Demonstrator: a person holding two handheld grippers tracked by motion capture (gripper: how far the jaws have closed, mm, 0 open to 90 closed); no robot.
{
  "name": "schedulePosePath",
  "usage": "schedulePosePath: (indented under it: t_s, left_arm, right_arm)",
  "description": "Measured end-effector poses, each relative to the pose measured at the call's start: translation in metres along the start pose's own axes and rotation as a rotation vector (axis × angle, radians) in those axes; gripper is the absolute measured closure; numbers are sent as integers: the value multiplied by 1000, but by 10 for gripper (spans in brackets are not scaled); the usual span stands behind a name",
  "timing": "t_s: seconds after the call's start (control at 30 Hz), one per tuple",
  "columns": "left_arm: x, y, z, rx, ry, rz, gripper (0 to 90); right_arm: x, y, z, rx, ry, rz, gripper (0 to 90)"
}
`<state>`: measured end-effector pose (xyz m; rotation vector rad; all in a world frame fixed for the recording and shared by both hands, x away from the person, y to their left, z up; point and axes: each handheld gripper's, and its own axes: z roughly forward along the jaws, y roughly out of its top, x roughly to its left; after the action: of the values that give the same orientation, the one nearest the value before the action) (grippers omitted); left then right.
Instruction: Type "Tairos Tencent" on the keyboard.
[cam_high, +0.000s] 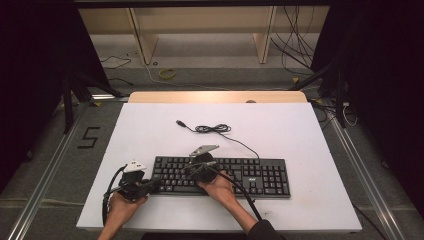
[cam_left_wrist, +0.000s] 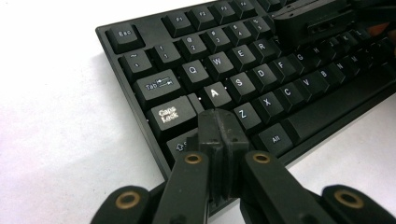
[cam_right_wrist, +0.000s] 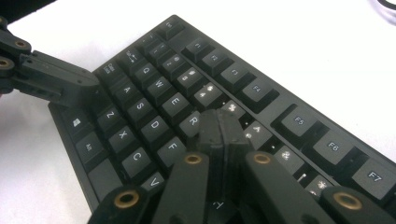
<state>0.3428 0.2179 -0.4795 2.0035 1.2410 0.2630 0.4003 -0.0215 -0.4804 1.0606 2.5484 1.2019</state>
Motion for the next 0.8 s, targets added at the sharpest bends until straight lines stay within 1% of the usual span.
schedulePosePath:
  t_s: [0.07,0.1,0.13,0.17,0.2,0.33,0.47,0.5,0.57,0.63,0.67,0.7,0.77,0.8]
  left_arm:
    - [0,1,-1,-5,5,0,889]
    - [0,1,-2,-15,0,-7,888]
    - [1,2,-3,-21,7,-8,888]
    - [1,2,-5,-39,7,-19,887]
    - [1,2,-5,-39,7,-19,885]
    - [1,3,-7,-55,-7,-22,865]
    - [0,3,-7,-59,-12,-24,796]
    - [0,4,-8,-61,-15,-24,771]
    - [0,4,-8,-65,-19,-22,757]
    - [-1,4,-8,-65,-23,-21,724]
    - [-1,5,-8,-66,-25,-20,724]
    - [-1,4,-8,-71,-28,-21,687]
    - [-2,5,-9,-77,-32,-17,674]
    - [-2,5,-9,-81,-34,-18,645]
  right_arm:
    - [0,0,-1,-9,4,7,900]
    - [0,0,-3,-13,7,10,900]
    - [0,1,-4,-21,8,12,900]
    - [0,1,-5,-26,10,11,897]
    - [0,1,-5,-26,10,11,897]
    - [-1,2,-10,-44,13,13,875]
    - [-1,3,-15,-60,28,18,840]
    - [0,3,-16,-66,34,19,818]
    - [0,3,-17,-69,37,19,807]
    - [0,3,-20,-76,50,18,759]
    - [0,3,-20,-76,50,18,759]
    - [0,3,-23,-84,57,17,734]
    - [0,3,-24,-85,60,14,720]
    - [0,3,-27,-92,71,14,687]
